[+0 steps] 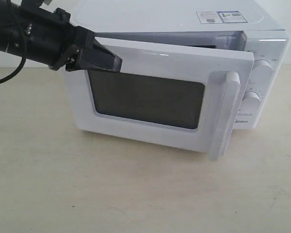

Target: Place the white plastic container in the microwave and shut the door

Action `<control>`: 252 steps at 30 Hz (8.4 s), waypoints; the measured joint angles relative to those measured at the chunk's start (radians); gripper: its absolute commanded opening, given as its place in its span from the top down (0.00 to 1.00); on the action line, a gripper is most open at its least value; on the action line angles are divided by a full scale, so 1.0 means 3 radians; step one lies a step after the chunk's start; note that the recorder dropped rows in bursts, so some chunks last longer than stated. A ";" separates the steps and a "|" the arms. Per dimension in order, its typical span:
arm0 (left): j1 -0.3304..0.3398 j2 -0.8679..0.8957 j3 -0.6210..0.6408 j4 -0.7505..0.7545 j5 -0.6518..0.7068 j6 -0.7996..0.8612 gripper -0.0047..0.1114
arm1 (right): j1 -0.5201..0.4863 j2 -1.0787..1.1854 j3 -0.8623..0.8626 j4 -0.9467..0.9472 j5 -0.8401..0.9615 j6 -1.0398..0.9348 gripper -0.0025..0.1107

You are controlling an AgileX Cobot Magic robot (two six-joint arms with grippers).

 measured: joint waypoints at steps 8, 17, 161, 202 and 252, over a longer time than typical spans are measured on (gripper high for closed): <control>0.0000 -0.0460 0.0000 0.0101 0.0248 -0.0118 0.92 | 0.0000 0.0000 0.0000 -0.0453 -0.0043 -0.0179 0.98; 0.0000 -0.1709 0.0000 0.0669 0.0324 -0.0809 0.92 | 0.0000 -0.0008 0.0000 0.0035 -0.3062 0.0658 0.98; 0.0000 -0.2528 0.0290 0.0671 -0.0365 -0.1490 0.92 | 0.0508 0.0638 -0.1669 0.2114 0.0744 -0.2055 0.98; 0.1334 -0.4974 0.3094 0.3823 -0.2023 -0.2967 0.92 | 0.0508 0.0638 -0.1669 0.2101 0.0744 -0.2042 0.98; 0.1343 -0.5010 0.3703 0.3472 -0.1680 -0.3157 0.92 | 0.0508 0.0638 -0.1669 0.2101 0.0744 -0.2042 0.98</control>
